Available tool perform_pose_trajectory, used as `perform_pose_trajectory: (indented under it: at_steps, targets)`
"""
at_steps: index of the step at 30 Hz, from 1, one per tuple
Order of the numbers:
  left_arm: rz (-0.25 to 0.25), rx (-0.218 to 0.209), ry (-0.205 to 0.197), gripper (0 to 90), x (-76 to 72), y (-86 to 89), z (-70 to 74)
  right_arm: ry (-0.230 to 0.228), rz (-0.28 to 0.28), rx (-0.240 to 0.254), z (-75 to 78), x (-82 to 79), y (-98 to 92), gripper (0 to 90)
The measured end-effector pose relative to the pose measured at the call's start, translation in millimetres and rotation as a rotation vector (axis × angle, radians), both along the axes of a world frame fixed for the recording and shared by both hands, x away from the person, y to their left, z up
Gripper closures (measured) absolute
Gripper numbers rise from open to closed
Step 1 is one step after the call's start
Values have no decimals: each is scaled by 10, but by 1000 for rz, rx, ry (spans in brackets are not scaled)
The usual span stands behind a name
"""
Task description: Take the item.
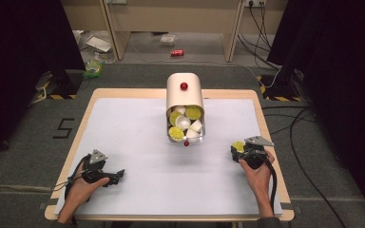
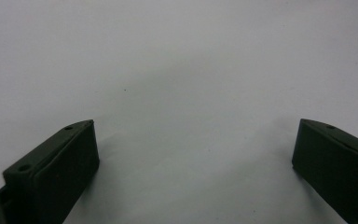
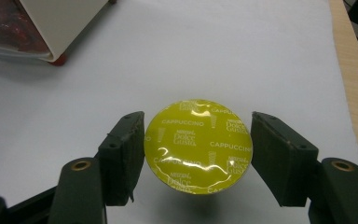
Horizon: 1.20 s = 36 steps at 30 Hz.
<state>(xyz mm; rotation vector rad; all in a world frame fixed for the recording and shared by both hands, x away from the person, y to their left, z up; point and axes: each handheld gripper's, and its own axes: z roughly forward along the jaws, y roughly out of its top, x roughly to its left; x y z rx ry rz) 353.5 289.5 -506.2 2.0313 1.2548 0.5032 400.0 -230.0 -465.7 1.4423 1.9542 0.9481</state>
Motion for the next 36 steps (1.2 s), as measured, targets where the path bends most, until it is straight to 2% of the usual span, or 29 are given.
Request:
perform_pose_trajectory:
  at_steps: [17, 20, 26, 31, 36]
  targets:
    - [0, -1, 0, 0, 0, 0, 0, 35, 13, 14, -56, 14, -4, 373]
    - [0, 0, 0, 0, 0, 0, 0, 41, 22, 22, -51, 15, -11, 348]
    - [0, -1, 0, 0, 0, 0, 0, 2, 21, 46, 42, -14, 4, 286]
    - [0, 0, 0, 0, 0, 0, 0, -38, 34, 61, 124, -38, 29, 275]
    - [0, -1, 0, 0, 0, 0, 0, -57, 40, 70, 162, -53, 50, 273]
